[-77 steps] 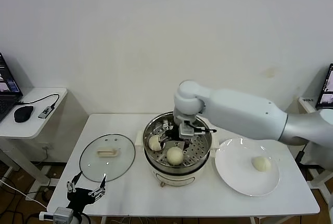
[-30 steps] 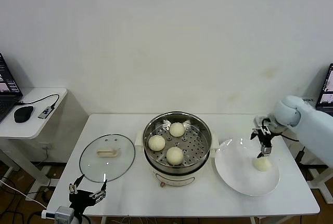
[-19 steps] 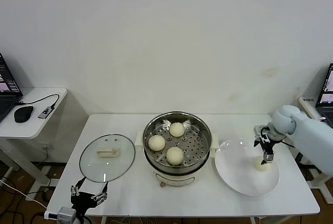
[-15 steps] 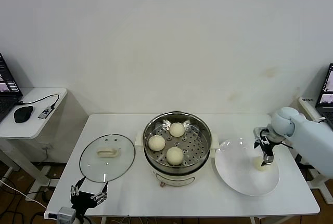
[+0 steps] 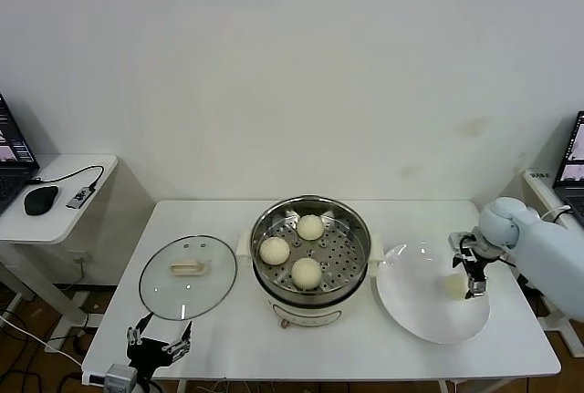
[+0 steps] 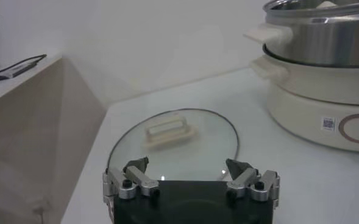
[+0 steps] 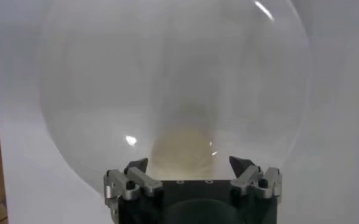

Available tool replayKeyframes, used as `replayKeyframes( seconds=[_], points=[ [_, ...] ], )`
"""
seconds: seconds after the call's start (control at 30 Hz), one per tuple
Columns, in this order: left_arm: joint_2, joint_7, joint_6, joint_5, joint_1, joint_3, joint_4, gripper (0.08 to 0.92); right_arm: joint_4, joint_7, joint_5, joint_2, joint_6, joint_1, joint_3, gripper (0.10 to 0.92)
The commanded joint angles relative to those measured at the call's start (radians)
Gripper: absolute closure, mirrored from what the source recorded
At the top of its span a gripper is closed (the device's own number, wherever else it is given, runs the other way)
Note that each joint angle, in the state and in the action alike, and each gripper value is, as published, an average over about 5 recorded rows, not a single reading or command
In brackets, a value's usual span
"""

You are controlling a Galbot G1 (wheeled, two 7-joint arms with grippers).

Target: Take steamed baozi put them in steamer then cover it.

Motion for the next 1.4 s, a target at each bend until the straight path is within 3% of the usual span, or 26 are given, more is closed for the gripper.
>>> replayKeyframes(
  seconds=[0.03, 0.53, 0.93, 1.17, 1.4],
  points=[
    [0.0, 0.0, -0.002, 0.008, 0.002, 0.001, 0.001, 0.177, -0.016, 0.007, -0.014, 0.012, 0.003, -0.026, 0.028, 0.203],
    [0.001, 0.0, -0.002, 0.008, -0.003, 0.005, 0.007, 0.177, -0.021, 0.028, -0.002, 0.001, -0.008, -0.051, 0.052, 0.207],
    [0.003, 0.0, -0.002, 0.008, -0.012, 0.005, 0.015, 0.177, -0.007, 0.035, 0.051, -0.014, -0.029, -0.023, 0.045, 0.396],
    [0.006, -0.004, -0.015, 0.045, -0.021, 0.011, 0.02, 0.177, 0.103, 0.006, 0.208, -0.077, -0.092, 0.085, -0.039, 0.423],
    [0.012, -0.001, -0.018, 0.023, -0.029, 0.001, 0.005, 0.177, 0.2, -0.018, 0.424, -0.07, -0.184, 0.445, -0.322, 0.423]
  ],
)
